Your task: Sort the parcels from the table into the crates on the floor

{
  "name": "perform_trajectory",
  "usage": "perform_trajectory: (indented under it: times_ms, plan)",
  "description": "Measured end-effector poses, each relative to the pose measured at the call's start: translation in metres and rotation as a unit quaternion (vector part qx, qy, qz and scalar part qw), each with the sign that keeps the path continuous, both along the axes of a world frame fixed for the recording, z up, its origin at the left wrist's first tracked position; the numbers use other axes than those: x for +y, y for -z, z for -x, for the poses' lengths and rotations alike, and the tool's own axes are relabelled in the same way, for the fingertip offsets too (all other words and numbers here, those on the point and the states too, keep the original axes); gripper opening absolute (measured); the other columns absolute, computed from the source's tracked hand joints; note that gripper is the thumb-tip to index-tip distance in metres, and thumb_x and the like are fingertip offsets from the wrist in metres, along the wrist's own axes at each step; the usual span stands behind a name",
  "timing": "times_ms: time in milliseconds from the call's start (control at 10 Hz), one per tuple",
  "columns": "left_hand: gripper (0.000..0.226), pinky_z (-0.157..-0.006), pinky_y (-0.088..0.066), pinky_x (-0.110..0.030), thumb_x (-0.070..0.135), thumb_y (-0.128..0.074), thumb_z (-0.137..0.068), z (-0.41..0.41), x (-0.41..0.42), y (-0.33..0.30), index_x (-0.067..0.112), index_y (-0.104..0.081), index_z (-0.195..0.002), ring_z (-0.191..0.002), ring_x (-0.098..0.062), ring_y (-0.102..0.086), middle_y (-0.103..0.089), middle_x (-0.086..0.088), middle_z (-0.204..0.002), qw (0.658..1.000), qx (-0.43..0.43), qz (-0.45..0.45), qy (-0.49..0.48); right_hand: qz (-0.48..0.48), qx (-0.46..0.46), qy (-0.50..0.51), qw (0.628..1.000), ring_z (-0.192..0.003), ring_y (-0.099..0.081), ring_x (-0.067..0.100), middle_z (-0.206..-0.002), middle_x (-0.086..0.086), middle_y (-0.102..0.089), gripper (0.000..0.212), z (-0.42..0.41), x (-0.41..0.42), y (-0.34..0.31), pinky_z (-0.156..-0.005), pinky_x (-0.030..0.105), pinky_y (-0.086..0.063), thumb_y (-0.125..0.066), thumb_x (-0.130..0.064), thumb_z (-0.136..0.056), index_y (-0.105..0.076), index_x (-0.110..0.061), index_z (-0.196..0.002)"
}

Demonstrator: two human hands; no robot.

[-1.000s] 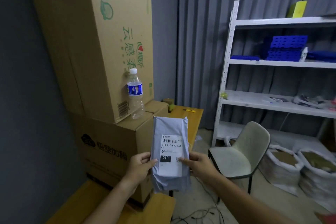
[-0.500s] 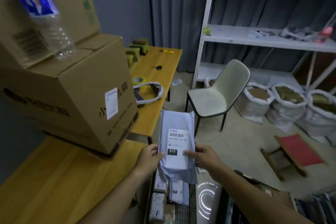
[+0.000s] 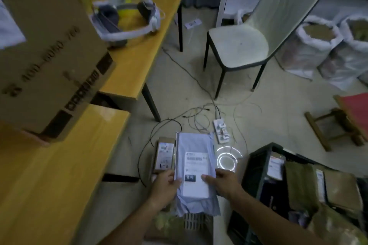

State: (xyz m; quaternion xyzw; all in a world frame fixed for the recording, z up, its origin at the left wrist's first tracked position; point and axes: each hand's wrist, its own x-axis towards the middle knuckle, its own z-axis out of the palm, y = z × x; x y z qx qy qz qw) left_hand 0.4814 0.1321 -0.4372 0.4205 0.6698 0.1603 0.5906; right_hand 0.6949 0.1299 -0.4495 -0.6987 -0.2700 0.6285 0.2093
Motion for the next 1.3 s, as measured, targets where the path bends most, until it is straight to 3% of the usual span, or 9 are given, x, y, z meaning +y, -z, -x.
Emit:
perform_trajectory:
  times_ms: [100, 200, 300, 400, 500, 600, 800, 1200, 1300]
  plan:
    - [0.003, -0.090, -0.057, -0.045, 0.016, -0.067, -0.095, -0.001, 0.013, 0.056, 0.016, -0.068, -0.098, -0.094, -0.020, -0.071, -0.075, -0.006, -0.103, 1.000, 0.026, 0.004, 0.011, 0.010, 0.009, 0.020, 1.000, -0.064, -0.072, 0.001, -0.073, -0.015, -0.074, 0.016, 0.001, 0.012, 0.061, -0.057, 0.019, -0.057, -0.085, -0.020, -0.082, -0.071, -0.023, -0.090]
    - [0.017, -0.083, -0.052, -0.023, 0.011, -0.065, -0.095, 0.005, 0.030, 0.110, 0.006, -0.066, -0.111, -0.095, -0.019, -0.066, -0.069, -0.010, -0.108, 0.996, 0.079, 0.000, 0.044, 0.019, 0.007, 0.037, 0.999, -0.069, -0.071, 0.008, -0.090, 0.001, -0.075, 0.018, 0.005, 0.026, 0.118, -0.052, 0.015, -0.053, -0.082, -0.017, -0.084, -0.072, -0.016, -0.099]
    - [0.028, -0.092, -0.049, -0.026, 0.010, -0.065, -0.094, 0.017, 0.049, 0.160, 0.001, -0.066, -0.121, -0.108, -0.027, -0.065, -0.067, -0.014, -0.121, 0.976, 0.176, -0.044, 0.121, 0.034, -0.009, 0.060, 0.998, -0.077, -0.072, 0.018, -0.095, 0.007, -0.075, 0.023, 0.008, 0.040, 0.174, -0.063, 0.025, -0.060, -0.082, -0.018, -0.084, -0.072, -0.012, -0.104]
    - [0.046, -0.110, -0.033, -0.027, 0.015, -0.065, -0.094, 0.032, 0.070, 0.200, 0.003, -0.056, -0.138, -0.136, -0.028, -0.046, -0.049, -0.013, -0.148, 0.939, 0.255, -0.113, 0.200, 0.054, -0.024, 0.079, 0.995, -0.087, -0.075, 0.028, -0.099, 0.008, -0.077, 0.035, 0.015, 0.053, 0.226, -0.084, 0.044, -0.063, -0.086, -0.022, -0.080, -0.075, -0.007, -0.110]
    - [0.054, -0.121, -0.023, -0.036, 0.014, -0.064, -0.093, 0.039, 0.081, 0.231, 0.006, -0.050, -0.145, -0.148, -0.034, -0.028, -0.034, -0.014, -0.159, 0.898, 0.307, -0.163, 0.270, 0.045, -0.048, 0.074, 0.995, -0.088, -0.075, 0.029, -0.099, 0.007, -0.078, 0.033, 0.023, 0.067, 0.263, -0.089, 0.046, -0.061, -0.087, -0.022, -0.078, -0.077, -0.011, -0.107]
    - [0.056, -0.114, -0.036, -0.050, 0.005, -0.074, -0.082, 0.039, 0.080, 0.255, 0.000, -0.058, -0.136, -0.141, -0.047, -0.037, -0.043, -0.023, -0.152, 0.854, 0.356, -0.223, 0.307, 0.036, -0.058, 0.071, 0.995, -0.092, -0.073, 0.029, -0.103, 0.008, -0.077, 0.033, 0.032, 0.077, 0.282, -0.091, 0.044, -0.060, -0.085, -0.018, -0.080, -0.076, -0.008, -0.110]
    - [0.059, -0.101, -0.050, -0.055, -0.003, -0.081, -0.069, 0.038, 0.075, 0.265, -0.003, -0.065, -0.126, -0.131, -0.050, -0.049, -0.053, -0.025, -0.142, 0.835, 0.381, -0.246, 0.310, 0.003, -0.110, 0.037, 0.993, -0.091, -0.072, 0.027, -0.099, 0.009, -0.077, 0.020, 0.041, 0.085, 0.291, -0.090, 0.045, -0.059, -0.081, -0.018, -0.083, -0.077, -0.009, -0.100]
    - [0.058, -0.120, -0.027, -0.036, 0.021, -0.056, -0.096, 0.041, 0.093, 0.223, 0.004, -0.040, -0.149, -0.152, -0.027, -0.014, -0.019, -0.010, -0.164, 0.869, 0.340, -0.157, 0.324, 0.005, -0.220, -0.106, 0.970, -0.096, -0.068, 0.026, -0.106, 0.008, -0.072, 0.036, 0.043, 0.089, 0.269, -0.079, 0.033, -0.056, -0.069, -0.040, -0.092, -0.070, -0.008, -0.109]
    - [0.040, -0.106, -0.045, -0.034, 0.024, -0.053, -0.095, 0.049, 0.090, 0.198, -0.001, -0.062, -0.125, -0.136, -0.031, -0.046, -0.053, -0.015, -0.141, 0.860, 0.326, -0.202, 0.336, 0.000, -0.262, -0.190, 0.946, -0.094, -0.068, 0.028, -0.101, 0.011, -0.071, 0.041, 0.037, 0.084, 0.241, -0.083, 0.039, -0.057, -0.061, -0.046, -0.095, -0.068, -0.006, -0.101]
